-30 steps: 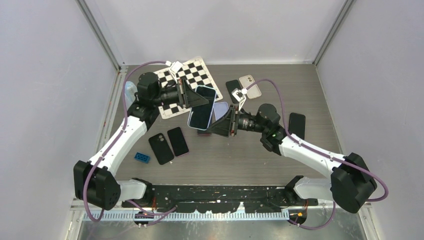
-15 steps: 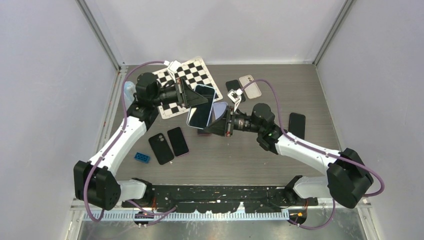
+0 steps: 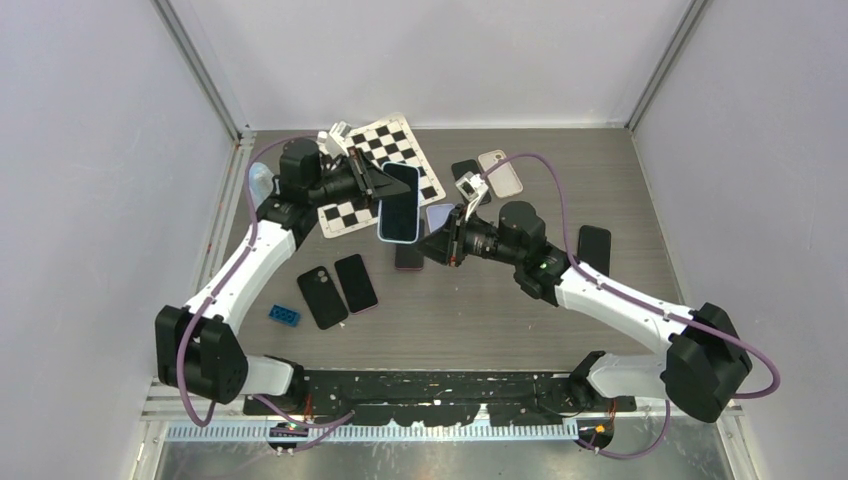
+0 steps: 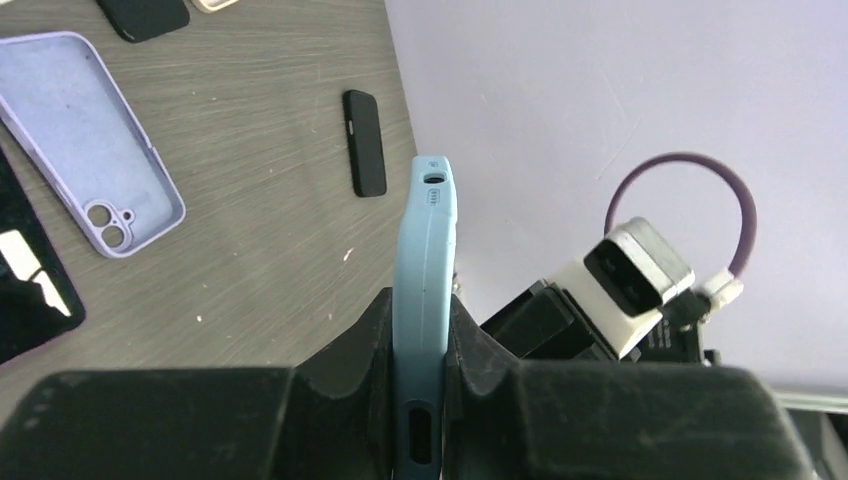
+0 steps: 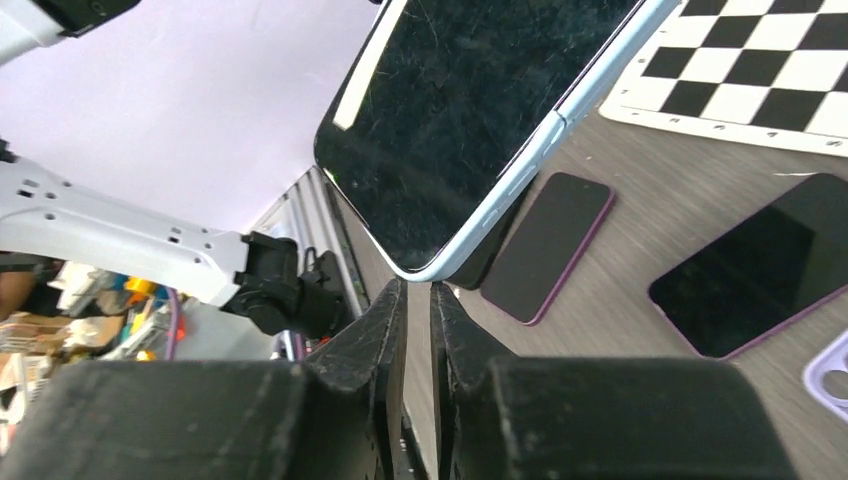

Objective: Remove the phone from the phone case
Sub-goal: Remove the phone case from the phone.

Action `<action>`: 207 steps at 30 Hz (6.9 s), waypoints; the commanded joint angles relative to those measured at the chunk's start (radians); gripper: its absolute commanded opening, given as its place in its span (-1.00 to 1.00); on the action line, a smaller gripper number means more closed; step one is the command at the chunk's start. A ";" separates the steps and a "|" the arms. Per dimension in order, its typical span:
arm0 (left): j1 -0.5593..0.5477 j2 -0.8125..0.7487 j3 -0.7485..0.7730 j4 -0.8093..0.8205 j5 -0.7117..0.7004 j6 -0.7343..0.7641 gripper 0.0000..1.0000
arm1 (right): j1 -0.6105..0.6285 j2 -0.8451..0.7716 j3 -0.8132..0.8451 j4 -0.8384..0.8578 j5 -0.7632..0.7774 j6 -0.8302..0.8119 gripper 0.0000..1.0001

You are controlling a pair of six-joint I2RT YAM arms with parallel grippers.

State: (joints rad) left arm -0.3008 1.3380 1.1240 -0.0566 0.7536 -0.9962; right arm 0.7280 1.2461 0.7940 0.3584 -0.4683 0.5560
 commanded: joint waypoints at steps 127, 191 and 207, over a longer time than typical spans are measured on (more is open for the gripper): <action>0.060 -0.032 -0.094 0.633 0.303 -0.253 -1.00 | 0.033 -0.087 0.073 -0.004 -0.169 0.102 0.38; -0.048 0.056 -0.095 0.439 0.272 -0.516 -1.00 | 0.103 0.135 0.315 -0.314 0.158 -0.468 -0.80; 0.056 0.006 -0.195 0.464 0.075 -0.504 -1.00 | 0.108 -0.059 0.154 -0.222 0.172 -0.308 -0.06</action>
State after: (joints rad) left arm -0.2653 1.4242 0.9543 0.3260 0.8837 -1.3979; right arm 0.8303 1.2476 0.9985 0.0502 -0.3302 0.1947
